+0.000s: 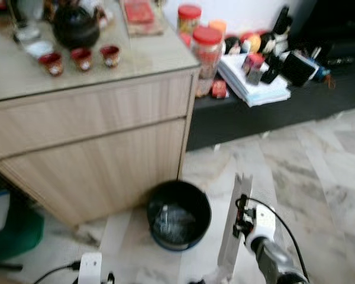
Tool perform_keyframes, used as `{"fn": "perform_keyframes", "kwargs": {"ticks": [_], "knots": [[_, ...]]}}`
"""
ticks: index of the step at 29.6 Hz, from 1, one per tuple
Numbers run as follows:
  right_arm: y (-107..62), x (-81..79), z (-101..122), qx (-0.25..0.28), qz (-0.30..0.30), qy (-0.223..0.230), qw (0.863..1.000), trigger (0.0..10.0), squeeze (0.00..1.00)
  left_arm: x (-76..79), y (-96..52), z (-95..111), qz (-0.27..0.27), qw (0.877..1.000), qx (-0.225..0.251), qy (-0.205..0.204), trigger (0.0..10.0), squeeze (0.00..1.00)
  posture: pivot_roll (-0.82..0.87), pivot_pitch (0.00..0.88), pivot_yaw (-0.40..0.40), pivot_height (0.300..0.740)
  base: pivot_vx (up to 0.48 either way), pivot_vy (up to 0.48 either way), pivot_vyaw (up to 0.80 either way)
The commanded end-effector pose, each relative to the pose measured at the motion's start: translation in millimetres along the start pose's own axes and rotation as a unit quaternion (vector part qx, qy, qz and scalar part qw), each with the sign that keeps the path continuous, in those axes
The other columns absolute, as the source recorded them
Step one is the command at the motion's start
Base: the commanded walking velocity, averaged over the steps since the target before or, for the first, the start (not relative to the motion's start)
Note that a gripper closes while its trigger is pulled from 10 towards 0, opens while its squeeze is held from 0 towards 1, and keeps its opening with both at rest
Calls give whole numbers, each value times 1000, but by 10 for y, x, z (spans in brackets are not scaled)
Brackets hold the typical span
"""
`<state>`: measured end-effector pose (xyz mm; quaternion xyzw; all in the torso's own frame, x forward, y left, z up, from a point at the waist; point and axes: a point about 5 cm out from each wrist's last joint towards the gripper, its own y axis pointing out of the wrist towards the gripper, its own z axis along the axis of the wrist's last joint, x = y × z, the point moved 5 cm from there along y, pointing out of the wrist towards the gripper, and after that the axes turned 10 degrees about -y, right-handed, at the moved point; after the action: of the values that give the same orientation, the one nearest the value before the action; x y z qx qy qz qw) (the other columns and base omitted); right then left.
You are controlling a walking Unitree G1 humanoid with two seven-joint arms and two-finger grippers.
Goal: Picking trash to rubbish bin
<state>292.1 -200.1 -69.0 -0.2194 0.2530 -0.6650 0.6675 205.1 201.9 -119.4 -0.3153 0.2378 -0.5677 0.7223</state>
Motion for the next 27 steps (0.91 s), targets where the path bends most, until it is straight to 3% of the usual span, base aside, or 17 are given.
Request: {"fn": "perform_keyframes", "kwargs": {"ticks": [1,8,14,15,21,23,27], "knots": [[7,-38,2,-1,5,1,1000,10000,0,-96,-20,-70,11,1000,-11,1,10000,0,124,168,-105,740,428,0,0],[21,-83,44,3,15,-2,1000,10000,0,-107,-16,-46,15,1000,-7,-3,10000,0,123,178,-112,740,419,0,0],[57,-239,199,21,57,-29,998,10000,0,-59,3,32,7,1000,7,-8,10000,0,116,195,-122,740,0,0,0],[70,-351,276,31,83,-52,995,10000,0,-1,18,80,-5,1000,12,-8,10000,0,116,196,-124,740,0,0,0],[99,-663,460,51,135,-86,986,10000,0,214,60,258,-50,998,32,16,10000,0,118,199,-130,740,0,0,0],[102,-890,548,60,168,-110,978,10000,0,345,80,421,-75,996,56,13,10000,0,125,205,-139,740,0,0,0],[94,-1127,661,72,199,-107,971,10000,0,512,87,608,-111,990,81,6,10000,0,125,205,-141,740,0,0,0]]}}
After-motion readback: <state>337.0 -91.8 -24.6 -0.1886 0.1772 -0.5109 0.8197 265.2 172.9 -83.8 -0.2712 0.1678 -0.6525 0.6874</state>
